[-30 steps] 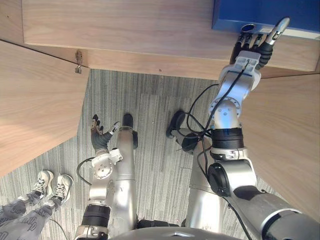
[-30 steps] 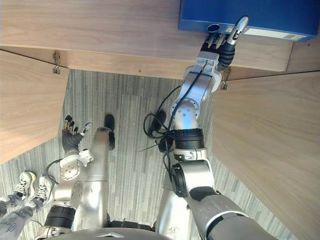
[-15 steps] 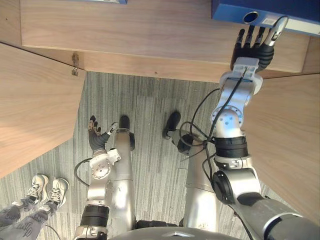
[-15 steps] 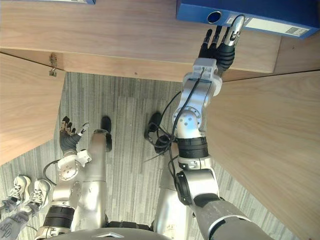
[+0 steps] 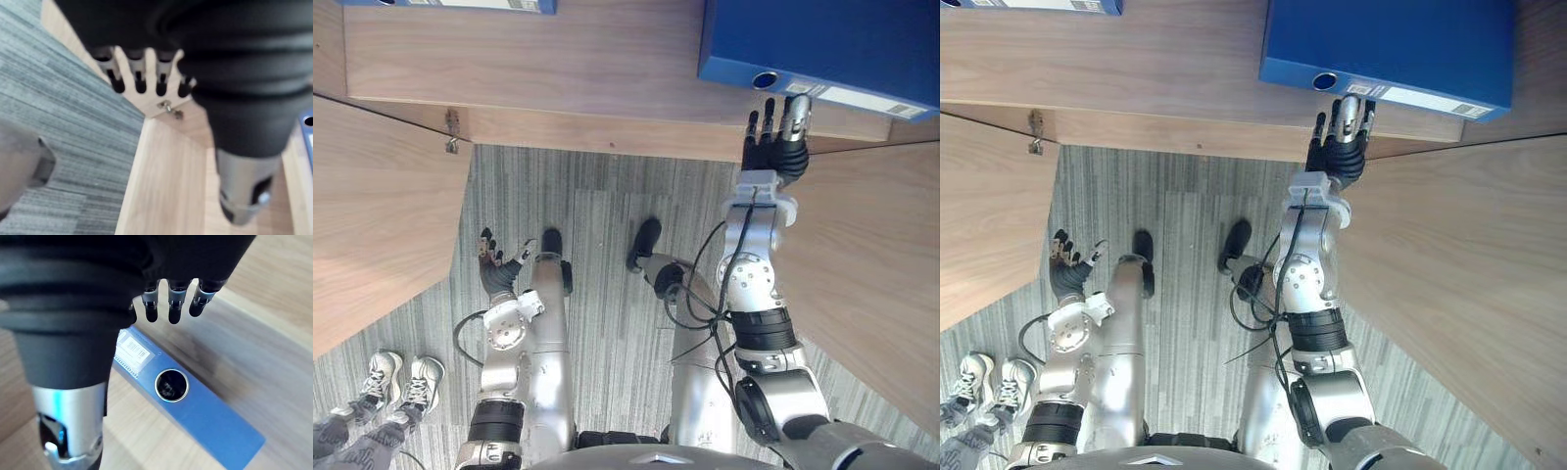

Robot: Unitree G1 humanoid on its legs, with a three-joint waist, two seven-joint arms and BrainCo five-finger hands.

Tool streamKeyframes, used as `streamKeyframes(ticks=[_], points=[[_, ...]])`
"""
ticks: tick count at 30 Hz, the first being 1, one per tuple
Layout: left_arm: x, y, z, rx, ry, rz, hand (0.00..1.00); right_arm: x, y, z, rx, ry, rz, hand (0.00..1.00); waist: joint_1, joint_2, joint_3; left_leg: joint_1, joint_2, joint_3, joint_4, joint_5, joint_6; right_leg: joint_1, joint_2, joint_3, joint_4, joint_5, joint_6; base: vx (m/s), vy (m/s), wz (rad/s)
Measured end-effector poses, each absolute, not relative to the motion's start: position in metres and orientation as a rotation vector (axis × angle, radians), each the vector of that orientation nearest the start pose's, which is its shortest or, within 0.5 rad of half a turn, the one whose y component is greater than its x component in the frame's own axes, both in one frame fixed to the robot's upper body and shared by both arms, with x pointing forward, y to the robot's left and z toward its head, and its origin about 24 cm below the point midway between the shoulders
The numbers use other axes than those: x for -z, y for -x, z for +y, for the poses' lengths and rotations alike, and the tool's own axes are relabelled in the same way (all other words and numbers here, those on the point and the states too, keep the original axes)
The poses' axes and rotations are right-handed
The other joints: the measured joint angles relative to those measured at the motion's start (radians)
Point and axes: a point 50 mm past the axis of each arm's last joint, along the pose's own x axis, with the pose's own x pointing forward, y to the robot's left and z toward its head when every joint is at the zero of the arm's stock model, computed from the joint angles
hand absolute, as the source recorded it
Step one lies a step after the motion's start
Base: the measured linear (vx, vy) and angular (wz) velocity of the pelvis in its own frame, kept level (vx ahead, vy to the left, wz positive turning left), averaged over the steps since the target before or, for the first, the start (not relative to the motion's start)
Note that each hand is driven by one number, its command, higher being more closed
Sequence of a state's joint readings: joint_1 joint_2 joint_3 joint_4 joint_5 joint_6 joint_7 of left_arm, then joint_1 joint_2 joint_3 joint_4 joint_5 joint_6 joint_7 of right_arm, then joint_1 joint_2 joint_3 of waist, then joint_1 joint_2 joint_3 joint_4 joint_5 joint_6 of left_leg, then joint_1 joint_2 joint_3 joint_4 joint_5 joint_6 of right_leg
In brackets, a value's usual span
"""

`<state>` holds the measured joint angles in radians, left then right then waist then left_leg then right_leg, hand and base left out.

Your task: Walk over to the cabinet, pick up the folder, carry it to the office cabinet, place the folder inside the office cabinet, then close the office cabinet door

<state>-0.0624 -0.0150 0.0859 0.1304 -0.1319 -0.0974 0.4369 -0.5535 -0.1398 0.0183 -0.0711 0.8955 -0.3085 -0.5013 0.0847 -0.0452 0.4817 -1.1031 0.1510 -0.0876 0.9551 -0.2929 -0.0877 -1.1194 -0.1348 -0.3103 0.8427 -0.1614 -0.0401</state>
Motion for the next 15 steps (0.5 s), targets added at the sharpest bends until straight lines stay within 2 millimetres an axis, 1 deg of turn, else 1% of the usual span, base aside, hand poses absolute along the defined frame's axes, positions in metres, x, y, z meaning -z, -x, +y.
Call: streamKeyframes(ticks=[2, 4, 5, 6, 7, 9, 10, 11, 12, 15], points=[[-0.033, -0.258, 0.185, -0.517, 0.151, -0.002, 0.0, -0.212, -0.312, -0.164, 0.176, -0.817, -0.569, 0.0, -0.001, -0.01, 0.006, 0.0, 0.0, 0.0, 0.001, -0.001, 0.001, 0.0, 0.0, 0.0, -0.001, 0.0, 0.0, -0.02, 0.011, 0.0], [-0.033, -0.258, 0.185, -0.518, 0.143, -0.004, 0.0, -0.214, -0.312, -0.166, 0.188, -0.716, -0.579, 0.0, -0.001, -0.015, 0.009, -0.001, 0.0, 0.001, 0.002, -0.002, 0.002, 0.0, 0.0, 0.0, -0.001, 0.0, 0.0, 0.0, 0.0, 0.0], [-0.033, -0.258, 0.186, -0.522, 0.135, -0.006, 0.0, -0.215, -0.312, -0.168, 0.203, -0.611, -0.589, 0.0, -0.001, -0.017, 0.01, -0.001, 0.0, 0.001, 0.003, -0.003, 0.004, 0.001, 0.0, 0.0, -0.003, 0.001, 0.0, 0.0, 0.0, 0.0], [-0.033, -0.258, 0.187, -0.524, 0.135, -0.006, 0.0, -0.215, -0.312, -0.168, 0.209, -0.574, -0.592, 0.0, -0.001, -0.017, 0.01, -0.002, 0.0, 0.001, 0.003, -0.003, 0.004, 0.001, 0.0, 0.0, -0.003, 0.001, -0.001, 0.0, 0.0, 0.0], [-0.033, -0.258, 0.189, -0.531, 0.127, -0.008, 0.0, -0.216, -0.313, -0.169, 0.23, -0.48, -0.599, 0.0, 0.0, -0.017, 0.01, -0.002, 0.0, 0.001, 0.004, -0.004, 0.005, 0.002, 0.0, 0.0, -0.003, 0.001, -0.001, 0.0, 0.0, 0.0], [-0.034, -0.257, 0.191, -0.541, 0.119, -0.011, 0.0, -0.217, -0.313, -0.172, 0.259, -0.393, -0.607, 0.0, 0.002, -0.017, 0.01, -0.002, 0.0, 0.002, 0.004, -0.004, 0.005, 0.002, 0.0, 0.0, -0.004, 0.001, -0.002, 0.0, 0.0, 0.0], [-0.034, -0.257, 0.192, -0.545, 0.118, -0.012, 0.0, -0.218, -0.313, -0.174, 0.294, -0.301, -0.614, 0.0, 0.004, -0.017, 0.01, -0.002, 0.0, 0.002, 0.004, -0.004, 0.005, 0.002, 0.0, 0.0, -0.004, 0.001, -0.002, -0.03, 0.021, 0.0], [-0.034, -0.257, 0.194, -0.549, 0.118, -0.012, 0.0, -0.22, -0.314, -0.175, 0.321, -0.237, -0.621, 1.0, 0.004, -0.017, 0.01, -0.002, 0.0, 0.002, 0.004, -0.005, 0.005, 0.002, -0.001, 0.0, -0.004, 0.001, -0.002, -0.03, 0.016, 0.0], [-0.034, -0.257, 0.194, -0.55, 0.118, -0.012, 0.0, -0.221, -0.314, -0.176, 0.329, -0.222, -0.622, 1.0, 0.004, -0.017, 0.01, -0.002, 0.0, 0.002, 0.004, -0.005, 0.005, 0.002, -0.001, 0.0, -0.004, 0.001, -0.002, -0.04, 0.015, 0.0], [-0.034, -0.256, 0.197, -0.56, 0.124, -0.013, 0.0, -0.224, -0.314, -0.185, 0.43, -0.041, -0.623, 1.0, 0.007, -0.017, 0.011, -0.003, -0.001, 0.001, 0.004, -0.005, 0.005, 0.002, -0.001, 0.0, -0.005, 0.001, -0.002, -0.04, 0.012, 0.0]])
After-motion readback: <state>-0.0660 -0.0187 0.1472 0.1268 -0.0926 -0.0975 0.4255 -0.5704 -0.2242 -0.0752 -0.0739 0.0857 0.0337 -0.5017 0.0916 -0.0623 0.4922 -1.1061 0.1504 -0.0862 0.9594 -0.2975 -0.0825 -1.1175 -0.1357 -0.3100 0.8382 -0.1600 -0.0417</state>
